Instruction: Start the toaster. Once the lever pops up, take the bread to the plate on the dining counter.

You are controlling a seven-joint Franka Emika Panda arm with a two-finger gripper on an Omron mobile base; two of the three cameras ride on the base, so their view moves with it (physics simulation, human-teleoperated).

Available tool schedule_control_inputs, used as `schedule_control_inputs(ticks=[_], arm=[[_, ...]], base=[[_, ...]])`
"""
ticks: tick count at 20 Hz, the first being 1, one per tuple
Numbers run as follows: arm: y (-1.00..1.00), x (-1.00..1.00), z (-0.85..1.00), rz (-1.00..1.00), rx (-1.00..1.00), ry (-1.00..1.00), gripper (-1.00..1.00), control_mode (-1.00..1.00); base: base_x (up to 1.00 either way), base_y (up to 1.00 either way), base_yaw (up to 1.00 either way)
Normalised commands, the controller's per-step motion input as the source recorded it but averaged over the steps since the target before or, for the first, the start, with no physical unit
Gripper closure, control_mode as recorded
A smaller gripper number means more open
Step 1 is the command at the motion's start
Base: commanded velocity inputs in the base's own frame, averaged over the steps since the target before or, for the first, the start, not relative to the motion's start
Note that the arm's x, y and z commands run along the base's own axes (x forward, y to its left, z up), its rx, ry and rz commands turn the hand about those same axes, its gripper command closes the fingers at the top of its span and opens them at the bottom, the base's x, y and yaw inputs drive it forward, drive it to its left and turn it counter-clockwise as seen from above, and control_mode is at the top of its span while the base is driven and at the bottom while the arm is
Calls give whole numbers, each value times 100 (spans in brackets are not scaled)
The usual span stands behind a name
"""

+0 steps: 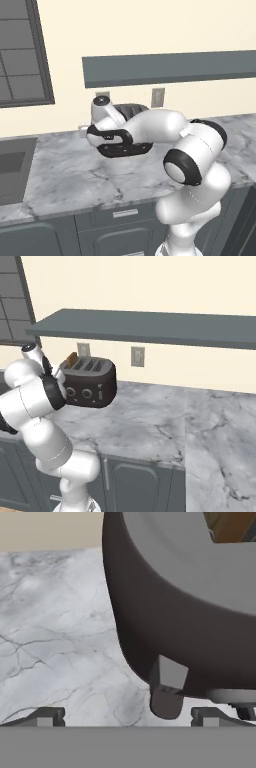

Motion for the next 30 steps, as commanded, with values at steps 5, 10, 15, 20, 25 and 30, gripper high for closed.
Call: schedule_control_inputs(ticks=[5,10,15,20,25,30], arm=[[0,18,0,0,0,0,-100,-100],[0,10,0,0,0,0,-100,-100],[0,0,0,0,0,0,-100,-100],[0,-4,0,0,0,0,-100,-100],[1,-5,-1,0,0,0,-100,-100],[5,-6,0,0,0,0,-100,-100]], base=[[0,0,0],[0,0,0],[0,0,0],[0,0,0],[0,0,0],[0,0,0]])
